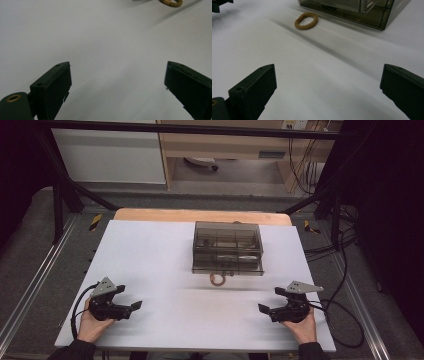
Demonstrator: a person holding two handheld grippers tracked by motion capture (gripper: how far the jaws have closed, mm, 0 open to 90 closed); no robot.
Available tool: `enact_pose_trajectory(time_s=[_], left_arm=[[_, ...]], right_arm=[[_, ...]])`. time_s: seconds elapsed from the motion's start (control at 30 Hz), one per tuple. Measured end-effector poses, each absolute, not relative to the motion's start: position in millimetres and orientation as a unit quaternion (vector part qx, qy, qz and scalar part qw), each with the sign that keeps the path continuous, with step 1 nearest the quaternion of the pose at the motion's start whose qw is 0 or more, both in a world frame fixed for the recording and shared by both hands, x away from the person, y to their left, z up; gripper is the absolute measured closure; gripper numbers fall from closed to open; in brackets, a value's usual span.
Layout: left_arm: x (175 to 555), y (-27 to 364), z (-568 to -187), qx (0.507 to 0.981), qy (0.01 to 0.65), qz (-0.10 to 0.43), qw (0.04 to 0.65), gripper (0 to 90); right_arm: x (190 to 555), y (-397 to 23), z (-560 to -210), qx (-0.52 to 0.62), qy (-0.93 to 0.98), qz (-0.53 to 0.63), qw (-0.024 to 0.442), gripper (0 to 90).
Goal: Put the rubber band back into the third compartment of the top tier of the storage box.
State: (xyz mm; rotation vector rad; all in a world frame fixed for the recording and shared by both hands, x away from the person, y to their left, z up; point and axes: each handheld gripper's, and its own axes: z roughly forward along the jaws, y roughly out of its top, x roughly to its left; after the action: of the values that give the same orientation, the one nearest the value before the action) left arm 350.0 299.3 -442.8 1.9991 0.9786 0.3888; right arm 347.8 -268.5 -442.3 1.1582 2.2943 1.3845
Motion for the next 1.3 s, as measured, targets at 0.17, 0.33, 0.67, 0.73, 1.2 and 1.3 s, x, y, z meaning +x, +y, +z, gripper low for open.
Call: enact_pose_trajectory(time_s=[0.17, 0.33, 0.67, 0.73, 1.2, 1.3], left_arm=[[349, 300, -443, 0.799, 0.393, 0.156, 0.428, 6.9], [350, 299, -443, 0.799, 0.393, 0.156, 0.427, 6.9], [350, 299, -443, 0.799, 0.393, 0.155, 0.428, 6.9], [350, 299, -443, 0.799, 0.392, 0.155, 0.428, 6.9], [349, 300, -442, 0.798, 0.392, 0.156, 0.429, 7.0], [349, 300, -442, 0.798, 0.392, 0.156, 0.431, 7.0]], right_arm=[[348, -261, -441, 0.39, 0.786, 0.467, 0.112, 1.7], [348, -253, -442, 0.384, 0.792, 0.461, 0.113, 1.9], [351, -236, -442, 0.374, 0.798, 0.459, 0.113, 2.8], [351, -233, -442, 0.37, 0.801, 0.457, 0.114, 2.8], [355, -208, -442, 0.355, 0.805, 0.461, 0.116, 4.0], [356, -202, -442, 0.354, 0.807, 0.459, 0.116, 4.0]])
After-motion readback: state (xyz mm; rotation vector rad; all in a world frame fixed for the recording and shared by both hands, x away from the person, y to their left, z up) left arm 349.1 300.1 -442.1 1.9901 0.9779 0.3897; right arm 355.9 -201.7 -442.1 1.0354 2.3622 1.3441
